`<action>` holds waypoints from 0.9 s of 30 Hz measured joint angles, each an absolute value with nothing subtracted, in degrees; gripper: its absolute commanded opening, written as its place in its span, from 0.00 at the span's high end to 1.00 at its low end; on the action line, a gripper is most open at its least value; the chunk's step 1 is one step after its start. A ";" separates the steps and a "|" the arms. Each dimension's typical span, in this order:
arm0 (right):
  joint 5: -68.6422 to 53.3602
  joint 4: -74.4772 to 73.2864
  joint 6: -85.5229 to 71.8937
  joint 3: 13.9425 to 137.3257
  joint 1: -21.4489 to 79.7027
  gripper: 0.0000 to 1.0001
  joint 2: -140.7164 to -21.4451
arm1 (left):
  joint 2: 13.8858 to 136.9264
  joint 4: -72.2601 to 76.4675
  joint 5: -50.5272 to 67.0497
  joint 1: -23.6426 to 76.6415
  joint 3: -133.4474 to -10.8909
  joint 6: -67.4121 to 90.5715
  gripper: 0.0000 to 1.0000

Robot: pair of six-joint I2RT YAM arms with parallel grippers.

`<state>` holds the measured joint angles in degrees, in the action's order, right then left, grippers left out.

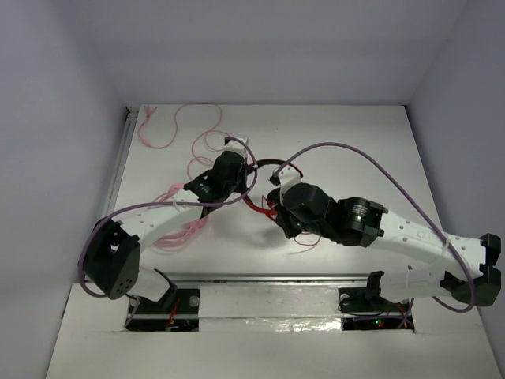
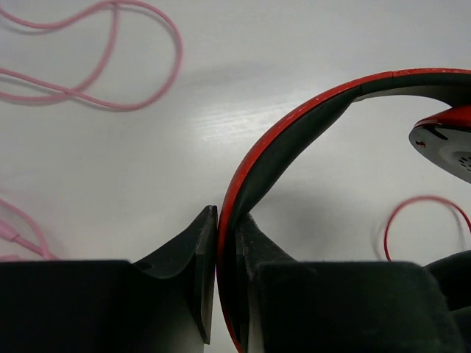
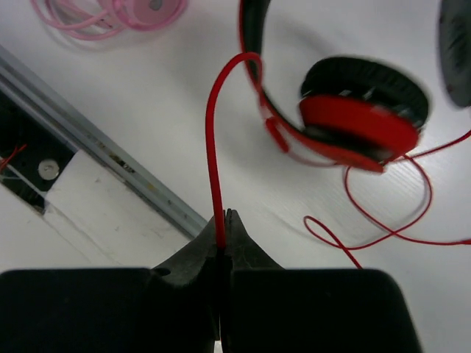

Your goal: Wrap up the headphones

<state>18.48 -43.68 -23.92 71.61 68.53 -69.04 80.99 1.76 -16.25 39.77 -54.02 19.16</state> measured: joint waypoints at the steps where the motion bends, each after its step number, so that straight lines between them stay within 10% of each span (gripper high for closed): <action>1: 18.92 -44.18 -23.44 71.90 67.96 1.00 -68.97 | 80.86 0.97 -13.76 39.83 -54.04 18.24 1.00; 27: 26.63 -48.42 -17.54 74.96 61.04 1.00 -64.23 | 71.02 -13.26 17.61 40.42 -58.63 2.39 1.00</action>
